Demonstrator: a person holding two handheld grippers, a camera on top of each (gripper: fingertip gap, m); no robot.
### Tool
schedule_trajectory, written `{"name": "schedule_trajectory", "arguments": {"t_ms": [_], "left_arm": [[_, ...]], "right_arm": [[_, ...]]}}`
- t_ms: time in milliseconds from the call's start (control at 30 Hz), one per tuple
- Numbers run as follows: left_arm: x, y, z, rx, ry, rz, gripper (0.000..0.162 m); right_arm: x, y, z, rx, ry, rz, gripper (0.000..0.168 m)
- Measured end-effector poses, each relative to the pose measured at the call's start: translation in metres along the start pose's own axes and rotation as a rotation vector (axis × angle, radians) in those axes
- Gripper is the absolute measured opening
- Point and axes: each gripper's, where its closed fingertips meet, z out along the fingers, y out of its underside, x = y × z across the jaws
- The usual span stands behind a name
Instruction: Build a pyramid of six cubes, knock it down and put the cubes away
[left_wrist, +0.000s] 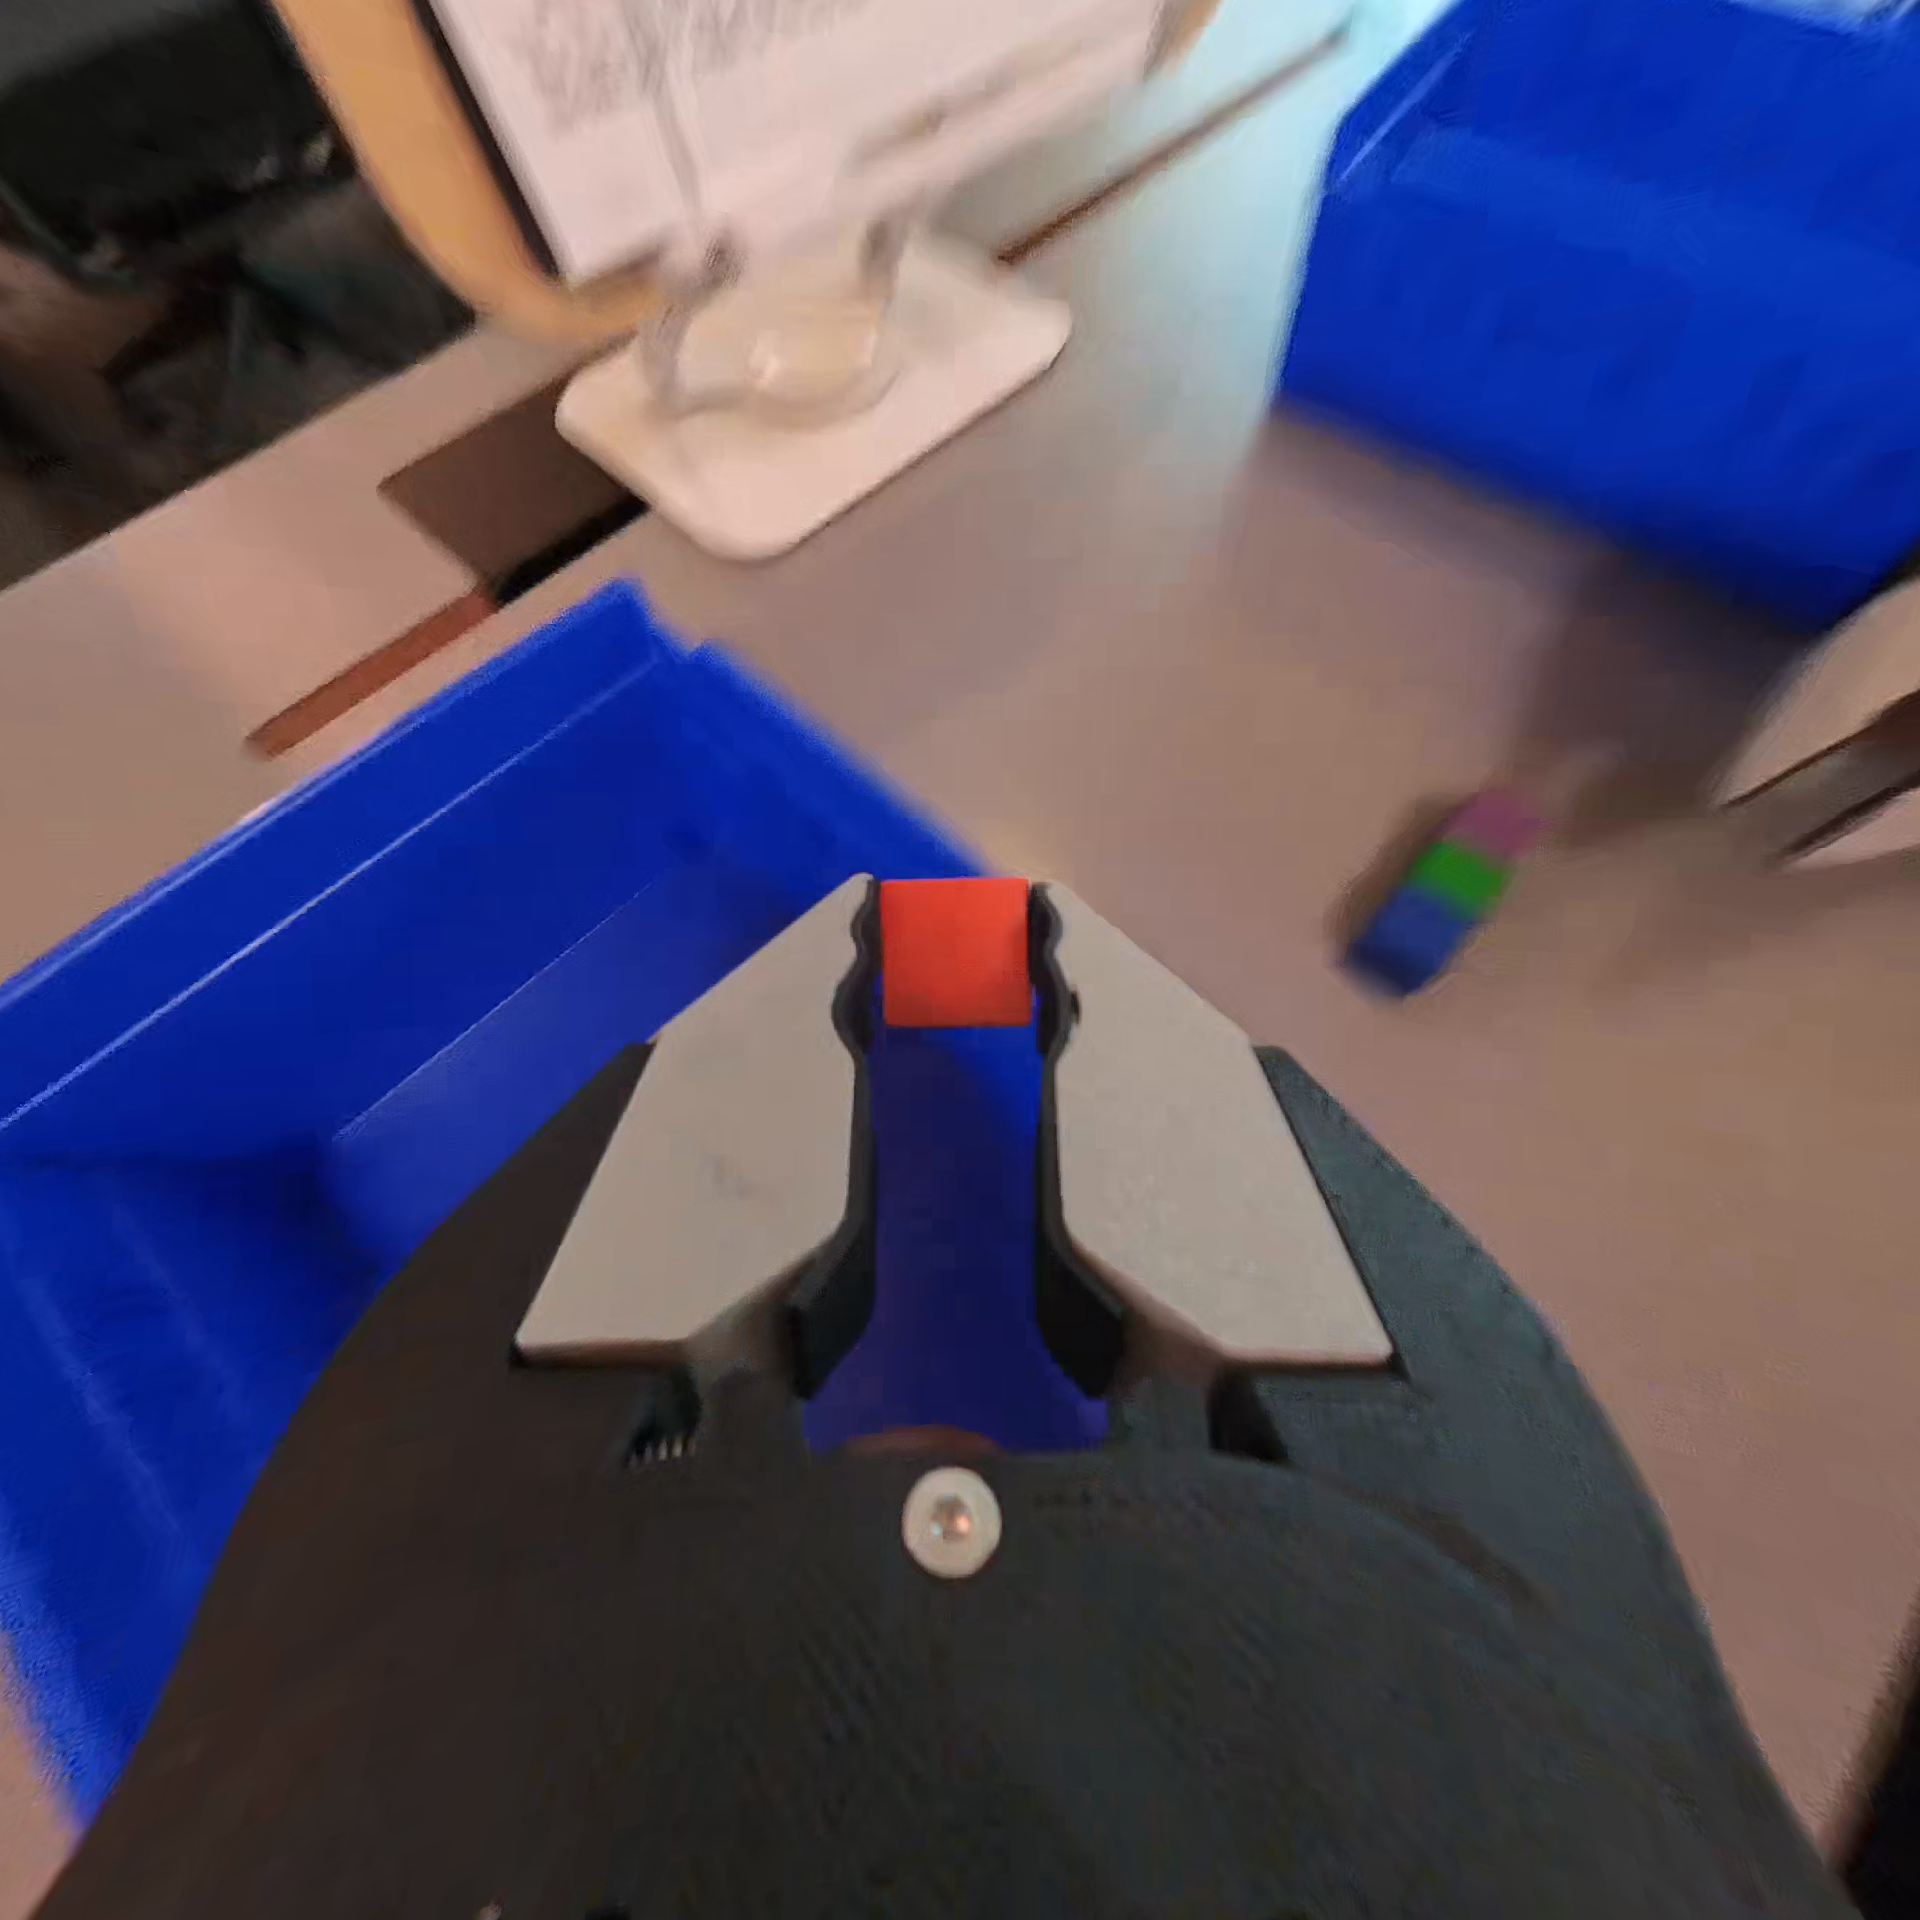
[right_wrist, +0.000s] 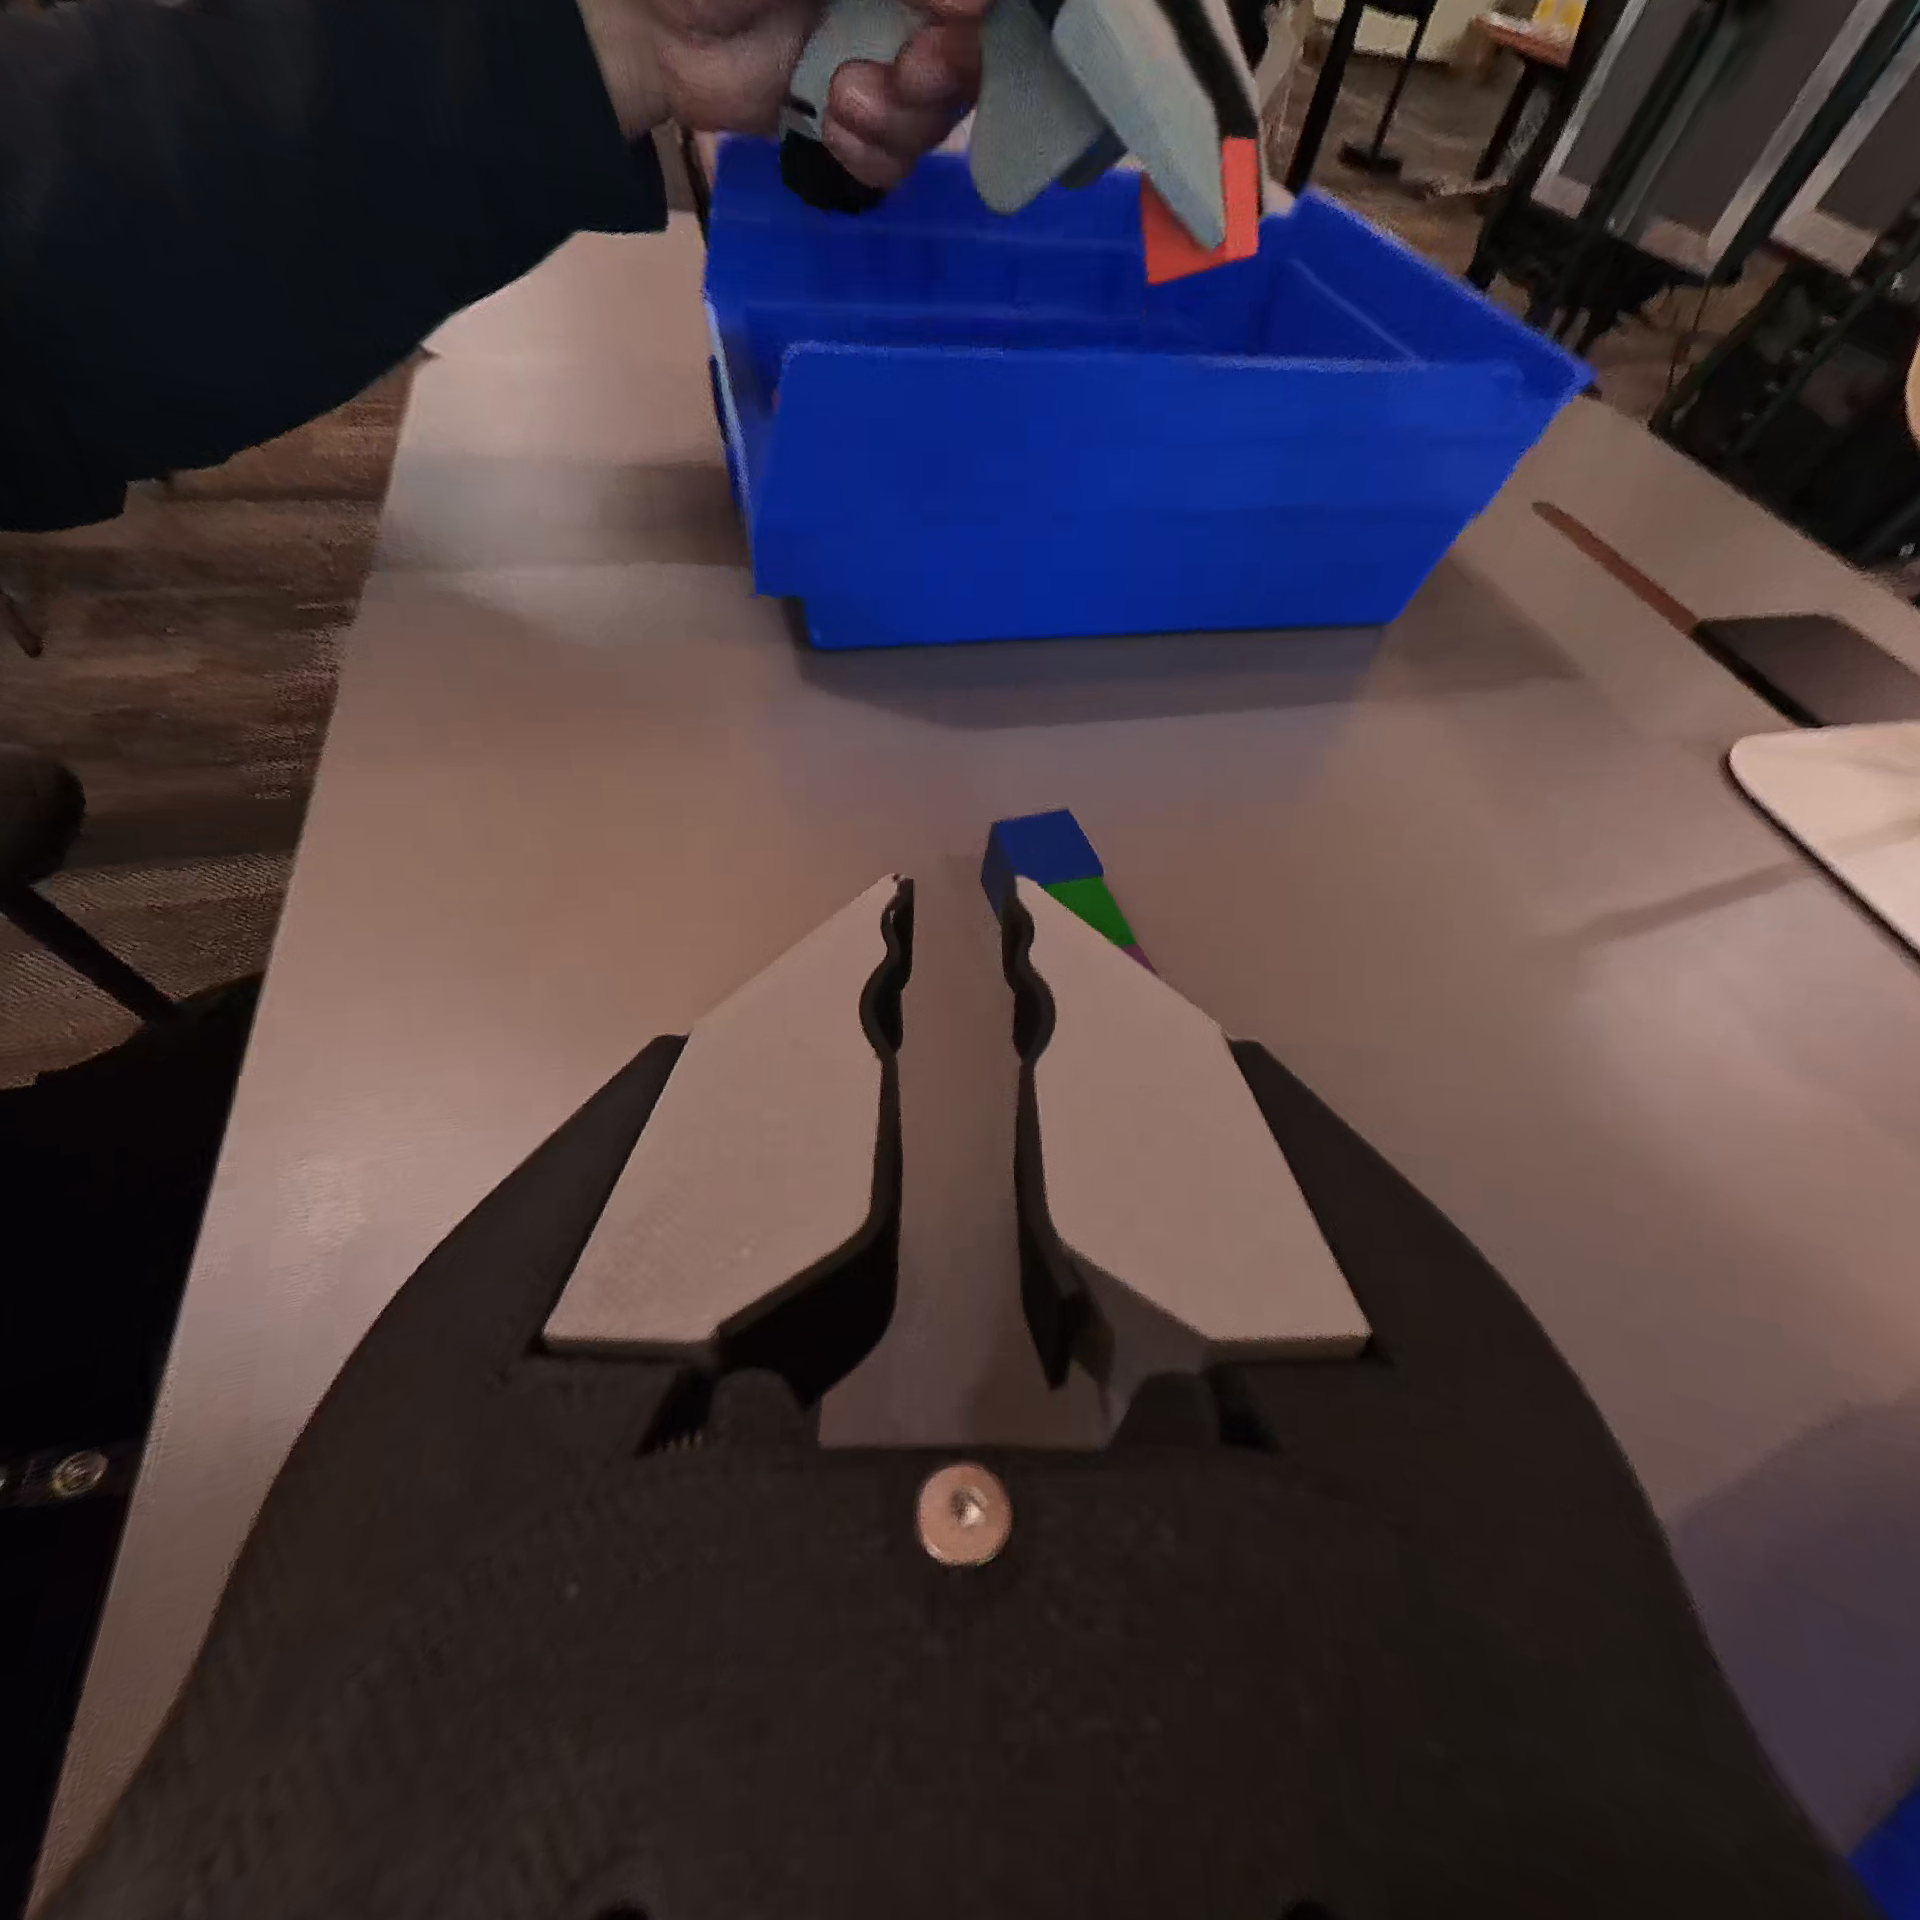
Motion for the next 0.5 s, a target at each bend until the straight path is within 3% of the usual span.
{"name": "schedule_trajectory", "arguments": {"t_ms": [33, 167, 300, 400, 500], "left_arm": [[0.021, -0.015, -0.009, 0.061, 0.056, -0.03, 0.026], [0.107, -0.063, -0.041, 0.279, 0.154, -0.015, 0.025], [0.182, -0.08, -0.049, 0.404, 0.34, -0.156, 0.025], [0.215, -0.085, -0.062, 0.518, 0.497, -0.275, 0.025], [0.225, -0.084, -0.071, 0.587, 0.588, -0.393, 0.025]], "right_arm": [[-0.003, -0.007, -0.002, 0.018, 0.001, -0.018, 0.018], [-0.018, -0.03, -0.011, 0.065, -0.022, -0.08, 0.033], [-0.024, -0.073, -0.034, 0.198, 0.069, -0.16, 0.039], [-0.034, -0.097, -0.047, 0.243, 0.106, -0.2, 0.032], [-0.041, -0.117, -0.051, 0.248, 0.165, -0.25, 0.036]]}}
